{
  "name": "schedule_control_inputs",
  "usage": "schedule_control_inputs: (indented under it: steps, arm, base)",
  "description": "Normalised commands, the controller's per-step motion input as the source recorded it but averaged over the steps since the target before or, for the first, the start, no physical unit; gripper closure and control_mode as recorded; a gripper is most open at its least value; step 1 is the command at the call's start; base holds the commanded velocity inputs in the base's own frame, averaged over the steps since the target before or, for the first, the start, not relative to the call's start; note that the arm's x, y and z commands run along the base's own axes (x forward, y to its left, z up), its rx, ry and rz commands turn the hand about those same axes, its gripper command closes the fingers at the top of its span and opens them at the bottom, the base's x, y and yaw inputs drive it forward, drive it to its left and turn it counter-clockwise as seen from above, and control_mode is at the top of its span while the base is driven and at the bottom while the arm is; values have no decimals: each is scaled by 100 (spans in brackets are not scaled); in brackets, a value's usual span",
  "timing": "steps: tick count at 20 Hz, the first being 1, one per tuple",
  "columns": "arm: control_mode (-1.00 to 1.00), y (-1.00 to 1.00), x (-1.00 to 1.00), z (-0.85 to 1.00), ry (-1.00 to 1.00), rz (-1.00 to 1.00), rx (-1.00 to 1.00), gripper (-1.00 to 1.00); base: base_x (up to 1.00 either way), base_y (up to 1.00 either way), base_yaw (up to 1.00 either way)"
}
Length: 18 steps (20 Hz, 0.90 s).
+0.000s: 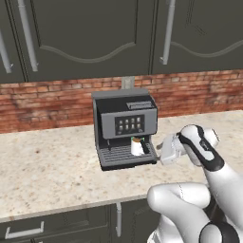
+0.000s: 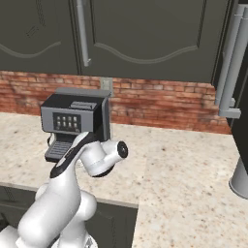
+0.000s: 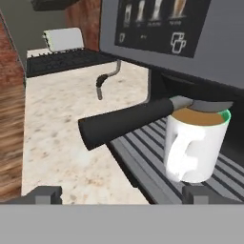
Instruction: Pick up the brewed coffee from the coffee machine and place it next to the breakfast plate on the dining counter.
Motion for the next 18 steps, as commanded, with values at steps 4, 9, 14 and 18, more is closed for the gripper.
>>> schedule_control_inputs:
  steps: [4, 9, 14, 18]
  arm:
    - [-100, 14, -10, -35, -10, 1, 10, -100]
    - [-100, 1, -15, -1, -27, 4, 13, -100]
    - [-100, 2, -2, 4, -32, 3, 12, -100]
    - [-100, 10, -10, 0, -39, 8, 13, -100]
  base:
    - [0, 0, 0]
    - [0, 0, 0]
    - [0, 0, 0]
    - [0, 0, 0]
